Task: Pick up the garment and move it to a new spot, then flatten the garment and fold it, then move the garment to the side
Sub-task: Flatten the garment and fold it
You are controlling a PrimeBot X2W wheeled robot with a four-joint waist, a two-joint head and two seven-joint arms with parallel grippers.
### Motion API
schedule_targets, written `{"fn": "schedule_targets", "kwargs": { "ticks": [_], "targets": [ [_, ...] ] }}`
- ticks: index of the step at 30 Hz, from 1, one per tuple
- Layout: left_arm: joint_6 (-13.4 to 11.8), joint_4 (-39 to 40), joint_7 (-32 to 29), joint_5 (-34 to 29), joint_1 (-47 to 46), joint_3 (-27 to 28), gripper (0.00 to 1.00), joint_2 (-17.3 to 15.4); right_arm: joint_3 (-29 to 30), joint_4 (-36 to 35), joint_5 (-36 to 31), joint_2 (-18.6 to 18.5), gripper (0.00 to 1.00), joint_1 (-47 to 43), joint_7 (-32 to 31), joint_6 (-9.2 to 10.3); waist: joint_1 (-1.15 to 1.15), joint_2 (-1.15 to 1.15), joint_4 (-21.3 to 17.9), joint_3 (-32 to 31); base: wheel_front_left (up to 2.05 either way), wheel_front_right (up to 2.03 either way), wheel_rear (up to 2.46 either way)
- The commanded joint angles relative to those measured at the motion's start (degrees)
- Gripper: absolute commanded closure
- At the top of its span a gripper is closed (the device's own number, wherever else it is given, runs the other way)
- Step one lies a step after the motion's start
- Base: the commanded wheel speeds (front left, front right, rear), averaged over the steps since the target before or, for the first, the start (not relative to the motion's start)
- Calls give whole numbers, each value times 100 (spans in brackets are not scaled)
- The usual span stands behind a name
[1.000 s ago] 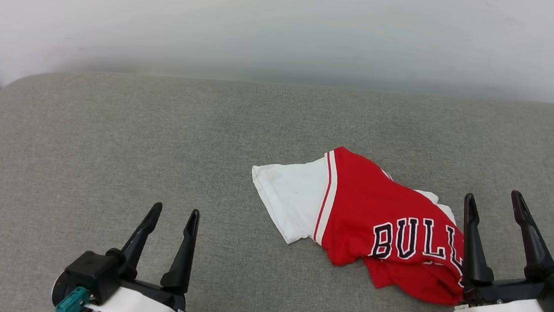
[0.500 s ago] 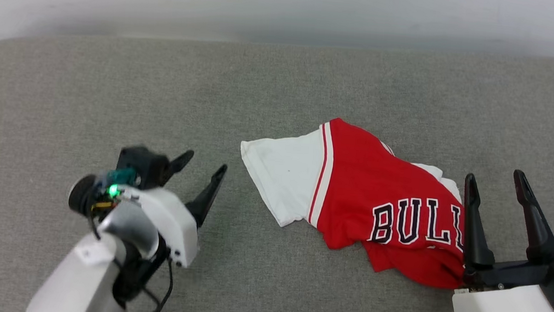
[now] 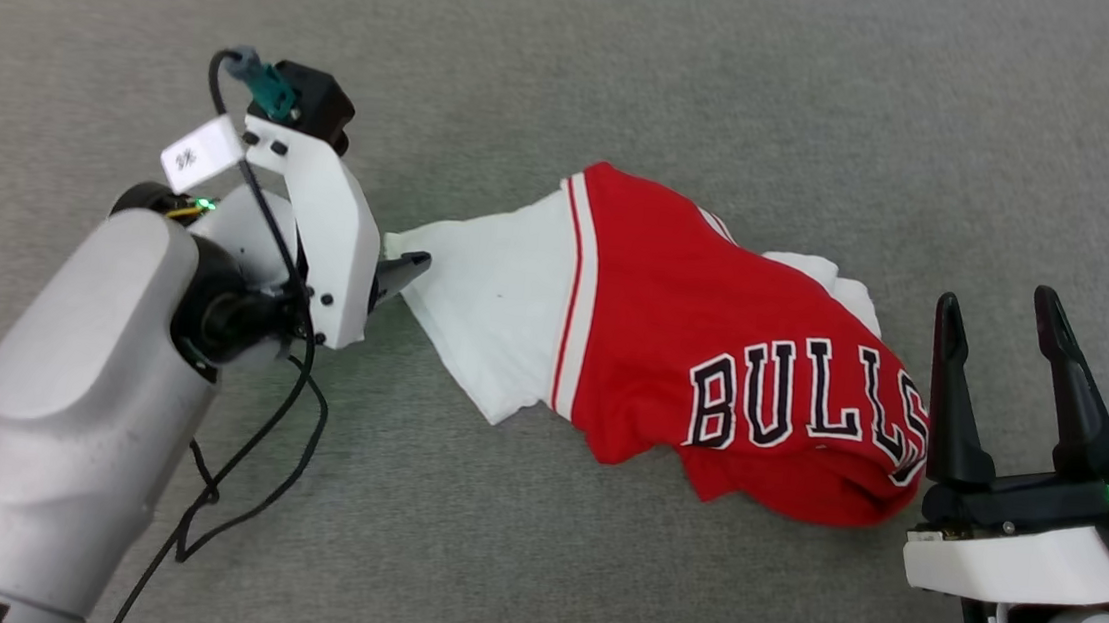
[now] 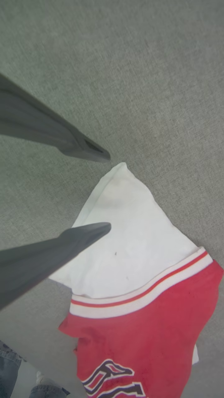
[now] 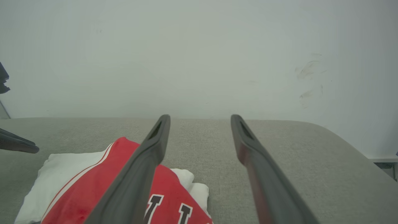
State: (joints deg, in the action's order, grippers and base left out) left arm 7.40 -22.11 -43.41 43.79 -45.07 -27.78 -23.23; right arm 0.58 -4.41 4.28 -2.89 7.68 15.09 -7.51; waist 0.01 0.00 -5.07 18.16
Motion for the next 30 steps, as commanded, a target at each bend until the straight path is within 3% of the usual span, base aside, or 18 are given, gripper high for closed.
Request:
{"fn": "schedule_targets", "kwargs": {
  "ticks": [1, 7, 12, 13, 14, 25, 30],
  "targets": [
    [1, -148, -227, 55, -192, -19, 0, -14, -31, 8, 43, 4, 0, 103, 11, 4, -1, 0, -214, 228, 0, 0, 0],
    [-3, -541, -775, -193, -571, -352, 0, -224, -54, -10, 177, 3, 0, 161, 11, 4, -1, 0, -397, 444, 0, 0, 0],
    [-16, -868, -927, -199, -450, -553, 0, -151, -62, 1, 203, 3, 0, 184, 11, 4, -1, 0, -438, 508, 0, 0, 0],
    [-13, -920, -1038, -139, -375, -611, 20, -133, -59, 3, 200, 3, 0, 183, 11, 4, -1, 0, -433, 509, 0, 0, 0],
    [-8, -929, -1119, -66, -297, -661, 100, -110, -51, 9, 191, 3, 0, 183, 11, 4, -1, 0, -424, 506, 0, 0, 0],
    [1, -733, -242, 385, -46, -368, 100, -203, 41, 85, -32, 3, 0, 8, 11, 4, -1, 0, 10, 29, 0, 0, 0],
    [2, -425, 220, 550, 141, -163, 100, -427, 65, 112, -77, 2, 0, -64, 11, 4, -1, 0, 298, -249, 0, 0, 0]
  ]
}}
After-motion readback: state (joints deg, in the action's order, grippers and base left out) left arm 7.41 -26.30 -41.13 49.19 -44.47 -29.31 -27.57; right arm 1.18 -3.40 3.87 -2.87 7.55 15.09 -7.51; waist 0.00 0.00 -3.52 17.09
